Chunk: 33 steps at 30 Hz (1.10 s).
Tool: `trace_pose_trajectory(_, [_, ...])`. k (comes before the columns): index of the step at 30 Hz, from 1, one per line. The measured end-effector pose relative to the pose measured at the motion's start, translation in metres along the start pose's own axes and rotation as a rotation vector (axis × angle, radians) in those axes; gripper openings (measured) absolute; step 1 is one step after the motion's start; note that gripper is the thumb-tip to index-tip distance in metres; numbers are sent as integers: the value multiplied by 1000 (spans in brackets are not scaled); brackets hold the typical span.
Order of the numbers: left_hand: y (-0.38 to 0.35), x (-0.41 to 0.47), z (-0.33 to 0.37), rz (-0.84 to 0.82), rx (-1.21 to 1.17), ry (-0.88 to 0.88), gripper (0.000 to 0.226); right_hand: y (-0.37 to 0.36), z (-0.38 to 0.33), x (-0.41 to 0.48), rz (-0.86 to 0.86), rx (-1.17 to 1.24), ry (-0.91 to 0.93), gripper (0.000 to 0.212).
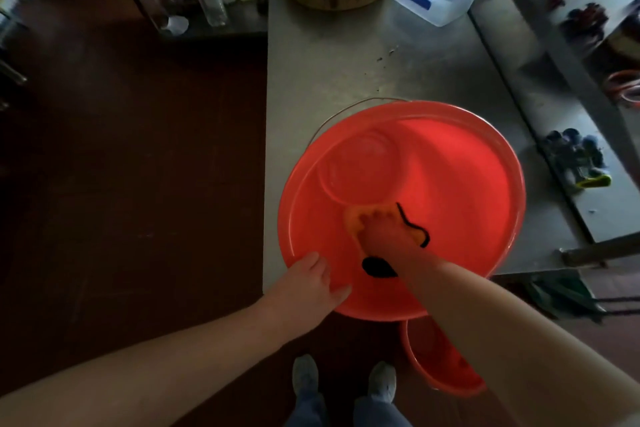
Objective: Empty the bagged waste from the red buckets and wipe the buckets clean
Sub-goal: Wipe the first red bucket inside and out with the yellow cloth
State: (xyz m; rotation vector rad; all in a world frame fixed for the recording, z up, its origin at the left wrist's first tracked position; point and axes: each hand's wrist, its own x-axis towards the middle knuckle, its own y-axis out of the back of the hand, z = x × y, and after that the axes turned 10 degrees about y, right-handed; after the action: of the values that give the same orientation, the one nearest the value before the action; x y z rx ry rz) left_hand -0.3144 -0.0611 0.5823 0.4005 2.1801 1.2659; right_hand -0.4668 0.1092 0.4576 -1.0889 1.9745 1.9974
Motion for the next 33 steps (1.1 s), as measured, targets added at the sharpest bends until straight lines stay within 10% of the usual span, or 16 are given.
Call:
trace_pose_trajectory(7, [0, 2, 6, -8, -54, 37, 54, 9, -49, 4, -12, 144, 228, 46])
trace_pose_trajectory(16, [6, -2, 7, -56, -12, 22, 66, 39, 37, -28, 139, -380, 37, 39])
trace_pose_trajectory(27, [37, 5, 14, -87, 207, -70, 21, -5, -22, -52, -90, -69, 308, 55])
trace_pose_trajectory(33, [19, 1, 19, -166, 189, 21, 40, 7, 16, -79, -84, -129, 192, 53])
